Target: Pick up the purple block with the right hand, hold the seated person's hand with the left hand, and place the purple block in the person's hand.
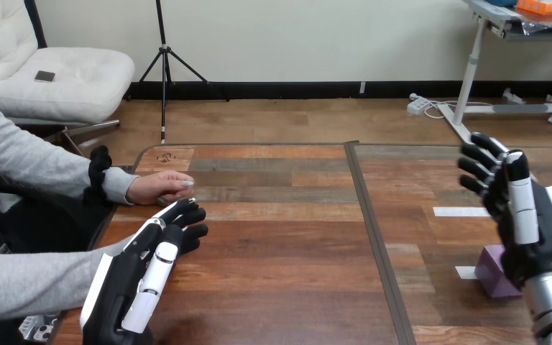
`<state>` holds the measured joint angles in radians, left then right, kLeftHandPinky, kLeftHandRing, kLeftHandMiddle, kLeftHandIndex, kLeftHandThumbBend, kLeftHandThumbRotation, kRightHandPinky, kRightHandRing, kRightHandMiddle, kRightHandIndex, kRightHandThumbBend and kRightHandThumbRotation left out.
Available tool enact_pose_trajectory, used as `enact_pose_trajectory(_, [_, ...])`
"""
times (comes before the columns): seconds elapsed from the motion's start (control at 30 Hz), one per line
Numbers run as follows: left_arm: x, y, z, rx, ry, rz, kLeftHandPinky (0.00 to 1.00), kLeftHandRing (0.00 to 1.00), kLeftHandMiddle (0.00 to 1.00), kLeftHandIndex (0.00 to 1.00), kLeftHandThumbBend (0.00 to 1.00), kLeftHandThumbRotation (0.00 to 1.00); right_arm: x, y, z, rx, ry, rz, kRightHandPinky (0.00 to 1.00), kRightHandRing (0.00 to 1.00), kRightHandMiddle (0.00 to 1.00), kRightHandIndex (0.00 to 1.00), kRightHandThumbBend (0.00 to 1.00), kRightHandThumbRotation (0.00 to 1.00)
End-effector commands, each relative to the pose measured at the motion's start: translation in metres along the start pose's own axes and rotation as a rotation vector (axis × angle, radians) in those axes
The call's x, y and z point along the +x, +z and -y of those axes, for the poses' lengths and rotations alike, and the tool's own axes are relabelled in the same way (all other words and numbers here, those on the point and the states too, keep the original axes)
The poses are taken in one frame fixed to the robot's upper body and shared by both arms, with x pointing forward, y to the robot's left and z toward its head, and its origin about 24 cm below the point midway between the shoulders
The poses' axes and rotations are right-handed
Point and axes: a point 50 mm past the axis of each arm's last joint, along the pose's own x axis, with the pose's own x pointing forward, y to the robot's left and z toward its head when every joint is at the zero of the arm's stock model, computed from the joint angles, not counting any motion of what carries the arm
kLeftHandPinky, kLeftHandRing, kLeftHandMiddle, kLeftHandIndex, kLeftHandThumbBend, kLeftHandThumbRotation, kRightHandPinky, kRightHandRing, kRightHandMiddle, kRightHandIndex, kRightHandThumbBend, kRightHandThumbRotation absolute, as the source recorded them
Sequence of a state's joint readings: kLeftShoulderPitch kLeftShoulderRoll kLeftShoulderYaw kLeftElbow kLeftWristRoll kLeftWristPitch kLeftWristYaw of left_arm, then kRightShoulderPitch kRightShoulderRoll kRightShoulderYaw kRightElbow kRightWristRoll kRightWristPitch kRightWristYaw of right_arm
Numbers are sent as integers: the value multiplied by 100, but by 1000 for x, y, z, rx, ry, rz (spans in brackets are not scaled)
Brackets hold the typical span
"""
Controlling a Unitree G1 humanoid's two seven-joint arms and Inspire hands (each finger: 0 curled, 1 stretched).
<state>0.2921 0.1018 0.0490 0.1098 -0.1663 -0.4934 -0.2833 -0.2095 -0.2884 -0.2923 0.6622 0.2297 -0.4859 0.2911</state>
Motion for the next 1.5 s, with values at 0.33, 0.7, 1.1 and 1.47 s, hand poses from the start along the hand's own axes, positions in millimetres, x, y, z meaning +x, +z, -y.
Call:
enact_pose_trajectory(0.33, [17, 16, 5, 17, -24, 101, 80, 79, 80, 79, 39, 80, 28, 25, 27, -96, -87, 106, 82, 86, 85, 85, 65, 90])
enact_pose_trajectory(0.7, [17, 16, 5, 18, -30, 108, 80, 79, 80, 79, 39, 80, 29, 21, 40, -79, -115, 64, 84, 89, 88, 86, 67, 86])
enact_pose_trajectory(1.1, [18, 16, 4, 15, -35, 102, 81, 80, 81, 80, 38, 80, 26, 14, 48, -100, -180, 6, 90, 91, 89, 88, 63, 70])
enact_pose_trajectory(1.47, [18, 17, 4, 12, -32, 100, 81, 80, 81, 80, 39, 80, 25, 10, 52, -208, -216, -46, 87, 89, 88, 86, 72, 65])
